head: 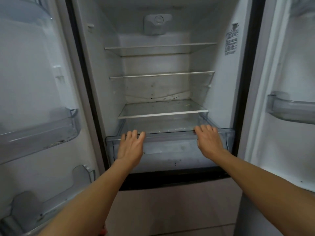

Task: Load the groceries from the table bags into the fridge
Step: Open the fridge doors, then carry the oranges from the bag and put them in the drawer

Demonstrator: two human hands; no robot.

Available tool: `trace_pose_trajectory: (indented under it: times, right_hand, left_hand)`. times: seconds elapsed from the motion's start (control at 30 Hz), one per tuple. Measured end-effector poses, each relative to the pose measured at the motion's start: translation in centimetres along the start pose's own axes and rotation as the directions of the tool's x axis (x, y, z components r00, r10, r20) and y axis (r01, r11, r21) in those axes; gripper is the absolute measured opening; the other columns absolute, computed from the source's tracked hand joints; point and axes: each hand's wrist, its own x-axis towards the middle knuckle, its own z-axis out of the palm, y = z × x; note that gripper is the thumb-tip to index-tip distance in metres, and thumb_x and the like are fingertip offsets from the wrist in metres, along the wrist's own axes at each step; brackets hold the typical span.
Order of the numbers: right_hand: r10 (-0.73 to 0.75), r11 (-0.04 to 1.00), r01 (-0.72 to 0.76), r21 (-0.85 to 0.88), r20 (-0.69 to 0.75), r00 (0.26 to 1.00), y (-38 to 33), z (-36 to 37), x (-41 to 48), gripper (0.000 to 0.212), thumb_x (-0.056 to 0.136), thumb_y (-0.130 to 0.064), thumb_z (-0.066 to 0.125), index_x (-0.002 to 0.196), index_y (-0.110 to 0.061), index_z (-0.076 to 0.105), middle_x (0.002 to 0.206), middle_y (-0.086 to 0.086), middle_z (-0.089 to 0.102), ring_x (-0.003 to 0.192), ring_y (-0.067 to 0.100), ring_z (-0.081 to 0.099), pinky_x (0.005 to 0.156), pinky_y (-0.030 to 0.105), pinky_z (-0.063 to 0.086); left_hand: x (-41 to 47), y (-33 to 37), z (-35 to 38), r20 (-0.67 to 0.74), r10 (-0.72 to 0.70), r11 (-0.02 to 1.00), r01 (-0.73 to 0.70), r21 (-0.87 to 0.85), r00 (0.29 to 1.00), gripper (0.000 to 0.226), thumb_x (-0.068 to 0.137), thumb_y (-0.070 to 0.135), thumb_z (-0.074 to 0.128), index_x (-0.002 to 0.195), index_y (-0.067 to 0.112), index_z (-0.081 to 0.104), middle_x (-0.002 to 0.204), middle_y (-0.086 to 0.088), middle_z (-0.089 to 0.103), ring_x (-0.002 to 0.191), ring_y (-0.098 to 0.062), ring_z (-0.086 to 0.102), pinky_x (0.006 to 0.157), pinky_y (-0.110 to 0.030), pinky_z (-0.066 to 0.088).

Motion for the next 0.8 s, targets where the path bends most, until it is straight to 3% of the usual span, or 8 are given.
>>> trace_pose_trajectory:
  times: [0.07,0.17,0.3,0.37,0.47,0.6,0.8]
  right_hand:
    - [0.003,1.000,-0.003,-0.005,0.020,1.000,0.0,-0.3,-0.4,0.032,0.072,0.000,0.064,0.101,-0.013,0.058,0.089,0.008,0.056,0.084,0.030,0.051,0.079,0.040,0.037]
    - [-0.010,1.000,0.010,-0.002,0.056,0.998,-0.1,-0.6,-0.9,0.044,0.081,-0.003,0.054,0.124,-0.013,0.051,0.107,0.010,0.056,0.101,0.031,0.050,0.096,0.041,0.033]
    - [-0.027,1.000,0.026,0.014,0.112,0.993,0.4,-1.2,-1.5,0.061,0.085,-0.012,0.055,0.142,-0.014,0.037,0.130,0.012,0.049,0.123,0.031,0.042,0.108,0.043,0.026]
    - [-0.035,0.998,0.030,0.060,0.075,0.997,0.3,-1.8,-2.1,0.058,0.082,-0.015,0.058,0.138,-0.012,0.043,0.130,0.013,0.049,0.122,0.031,0.042,0.106,0.043,0.029]
    - [-0.105,0.987,0.111,0.114,-0.050,0.993,-0.2,-2.9,-3.0,0.046,0.072,-0.014,0.068,0.117,-0.010,0.061,0.117,0.013,0.058,0.107,0.032,0.054,0.093,0.045,0.041]
    - [-0.238,0.935,0.266,0.235,-0.139,0.961,-2.2,-4.3,-4.9,0.034,0.063,-0.013,0.075,0.095,-0.011,0.068,0.093,0.010,0.061,0.083,0.032,0.059,0.069,0.042,0.048]
    - [-0.459,0.803,0.444,0.397,-0.063,0.886,-7.1,-4.8,-12.5,0.028,0.070,-0.018,0.073,0.097,-0.011,0.068,0.092,0.008,0.061,0.083,0.029,0.061,0.066,0.038,0.049]
  left_hand:
    - [-0.1,0.1,-0.3,0.032,0.000,1.000,0.000,-0.013,0.999,0.045,0.086,0.016,0.054,0.129,0.017,0.040,0.113,-0.009,0.049,0.105,-0.029,0.045,0.097,-0.039,0.032]
    - [-0.3,0.4,-0.5,0.033,-0.006,0.999,0.007,-0.035,0.999,0.052,0.085,0.013,0.050,0.135,0.016,0.037,0.116,-0.011,0.050,0.107,-0.031,0.045,0.101,-0.041,0.031]
    - [-1.3,0.8,-0.2,0.017,-0.022,0.999,0.023,-0.032,1.000,0.063,0.085,0.012,0.052,0.145,0.010,0.033,0.131,-0.017,0.047,0.123,-0.036,0.041,0.109,-0.045,0.027]
    - [-2.5,1.2,-0.5,-0.017,-0.033,0.998,0.032,-0.049,0.999,0.061,0.082,0.011,0.057,0.141,0.007,0.040,0.134,-0.020,0.046,0.125,-0.038,0.041,0.106,-0.047,0.033]
    - [-5.0,2.1,-1.4,-0.066,-0.053,0.997,0.049,-0.059,0.996,0.045,0.078,0.011,0.061,0.123,0.006,0.055,0.124,-0.020,0.054,0.110,-0.038,0.051,0.088,-0.046,0.042]
    - [-9.9,3.4,-3.2,0.143,-0.140,0.986,0.151,-0.065,0.980,0.031,0.093,0.021,0.045,0.123,0.013,0.050,0.118,-0.009,0.052,0.108,-0.029,0.049,0.086,-0.039,0.039]
    - [-22.8,5.3,-6.3,0.333,-0.363,0.927,0.374,0.035,0.870,0.028,0.090,0.024,0.047,0.116,0.014,0.054,0.119,-0.009,0.056,0.106,-0.033,0.055,0.080,-0.039,0.043]
